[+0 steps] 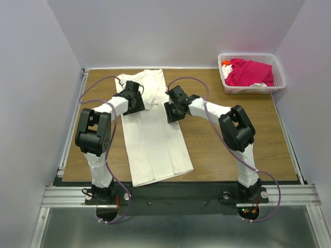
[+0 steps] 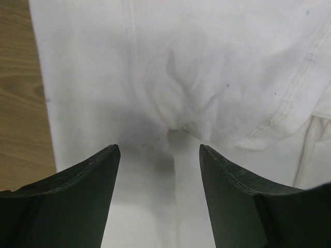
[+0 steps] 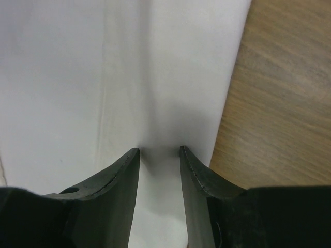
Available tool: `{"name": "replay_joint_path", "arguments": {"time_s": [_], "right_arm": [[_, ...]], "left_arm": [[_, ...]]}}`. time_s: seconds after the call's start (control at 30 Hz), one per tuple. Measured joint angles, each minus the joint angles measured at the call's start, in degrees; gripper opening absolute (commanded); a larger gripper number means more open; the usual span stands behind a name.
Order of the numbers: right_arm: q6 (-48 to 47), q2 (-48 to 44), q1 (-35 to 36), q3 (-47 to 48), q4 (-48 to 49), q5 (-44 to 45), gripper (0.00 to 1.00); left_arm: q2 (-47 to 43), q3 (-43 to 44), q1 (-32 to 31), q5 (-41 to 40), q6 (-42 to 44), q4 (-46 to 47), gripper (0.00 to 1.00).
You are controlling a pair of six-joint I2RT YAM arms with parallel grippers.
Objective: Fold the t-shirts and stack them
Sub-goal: Fold the tshirt
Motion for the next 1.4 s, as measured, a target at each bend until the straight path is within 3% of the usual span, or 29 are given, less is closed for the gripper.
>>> {"name": "replay_joint_path", "arguments": {"time_s": [0.43, 0.7, 0.8, 0.87, 1.13, 1.27, 1.4], "right_arm": [[1.0, 1.4, -2.1, 1.5, 2.0, 4.3, 0.43], [0.1, -0.2, -4.9, 0.8, 1.6, 6.4, 0.48], [0.1, -4.8, -5.0, -2.2, 1.3, 6.5, 0.52], [0.2, -9.7, -5.0, -4.8, 0.4, 6.5, 0.61], [3.0, -31.9, -5.0, -16.8, 1.1, 5.6, 0.90], [5.1, -38.0, -5.0, -24.6, 1.0, 2.7, 0.89], [7.3, -40.3, -5.0, -31.9, 0.0, -1.4, 0.84]], "left_arm": [[12.3, 13.8, -0.2, 6.2, 0.9, 0.0, 0.74], [11.8, 15.3, -1.0, 7.9, 0.4, -1.8, 0.79], [5.1, 11.6, -1.2, 6.0, 0.3, -3.5, 0.82], [-2.7, 8.0, -1.2, 3.9, 0.4, -5.6, 0.98], [-39.6, -8.2, 0.5, -1.2, -1.7, -8.0, 0.99], [-48.3, -18.8, 1.1, 1.7, -4.8, -10.3, 0.96], [-49.4, -28.6, 1.1, 6.1, -8.9, -13.7, 0.94]]}}
